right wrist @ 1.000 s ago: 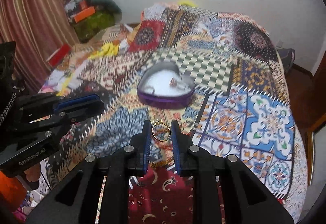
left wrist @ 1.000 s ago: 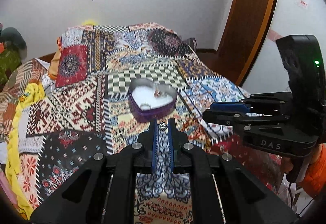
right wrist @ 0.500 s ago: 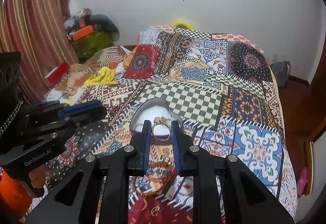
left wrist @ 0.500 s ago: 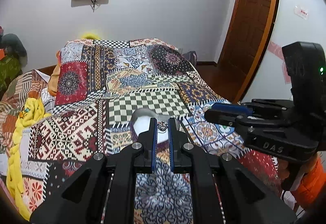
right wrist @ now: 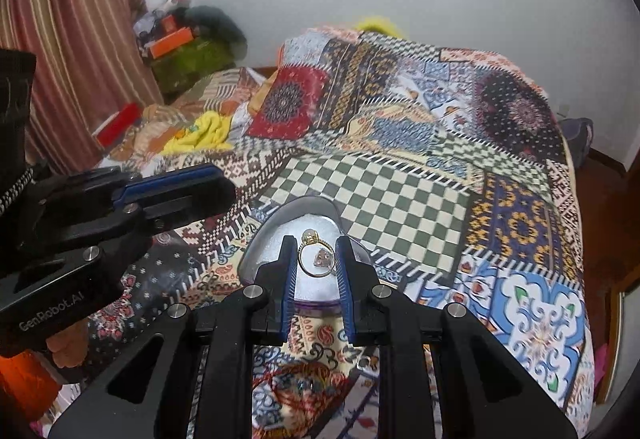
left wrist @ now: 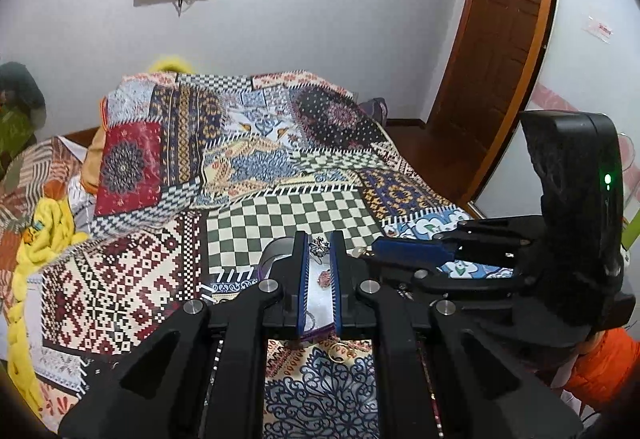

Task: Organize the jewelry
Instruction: 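Carry the gold ring in the right tool over the heart tin, then open the right tool to drop the gold ring into the tin, withdraw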

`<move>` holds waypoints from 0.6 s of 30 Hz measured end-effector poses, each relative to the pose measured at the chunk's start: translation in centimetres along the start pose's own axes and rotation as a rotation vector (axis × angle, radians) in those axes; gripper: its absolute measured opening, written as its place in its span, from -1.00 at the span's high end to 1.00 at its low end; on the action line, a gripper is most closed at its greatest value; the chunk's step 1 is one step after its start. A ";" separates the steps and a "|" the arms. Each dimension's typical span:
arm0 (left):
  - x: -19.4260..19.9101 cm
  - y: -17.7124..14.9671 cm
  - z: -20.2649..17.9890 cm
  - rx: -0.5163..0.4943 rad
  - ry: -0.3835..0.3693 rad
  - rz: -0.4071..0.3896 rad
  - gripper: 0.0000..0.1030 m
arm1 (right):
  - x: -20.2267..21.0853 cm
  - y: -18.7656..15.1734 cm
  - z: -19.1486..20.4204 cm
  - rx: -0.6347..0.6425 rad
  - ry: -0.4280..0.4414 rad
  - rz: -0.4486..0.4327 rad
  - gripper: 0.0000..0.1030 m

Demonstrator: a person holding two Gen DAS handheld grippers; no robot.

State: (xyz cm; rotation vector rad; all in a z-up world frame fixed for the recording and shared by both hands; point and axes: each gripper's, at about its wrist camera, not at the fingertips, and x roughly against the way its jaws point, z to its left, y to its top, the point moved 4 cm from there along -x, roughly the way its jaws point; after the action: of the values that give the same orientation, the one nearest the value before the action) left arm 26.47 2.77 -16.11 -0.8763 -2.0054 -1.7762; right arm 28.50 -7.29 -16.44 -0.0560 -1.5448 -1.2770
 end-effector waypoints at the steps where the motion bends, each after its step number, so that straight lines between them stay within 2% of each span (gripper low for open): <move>1: -0.4 0.0 0.2 0.006 -0.002 0.009 0.83 | -0.4 0.0 0.0 0.007 0.001 0.010 0.66; 7: -2.6 -0.8 1.1 0.033 -0.030 0.062 0.84 | -2.3 -0.4 0.4 0.038 0.018 0.063 0.66; 18: -5.0 -2.0 1.8 0.036 -0.038 0.137 0.84 | -4.2 -0.9 0.6 0.069 0.030 0.129 0.66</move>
State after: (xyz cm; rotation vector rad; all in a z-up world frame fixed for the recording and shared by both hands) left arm 29.28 3.32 -20.98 -1.0174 -1.9439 -1.6558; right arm 29.34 -4.98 -19.98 -0.0905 -1.5337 -1.1182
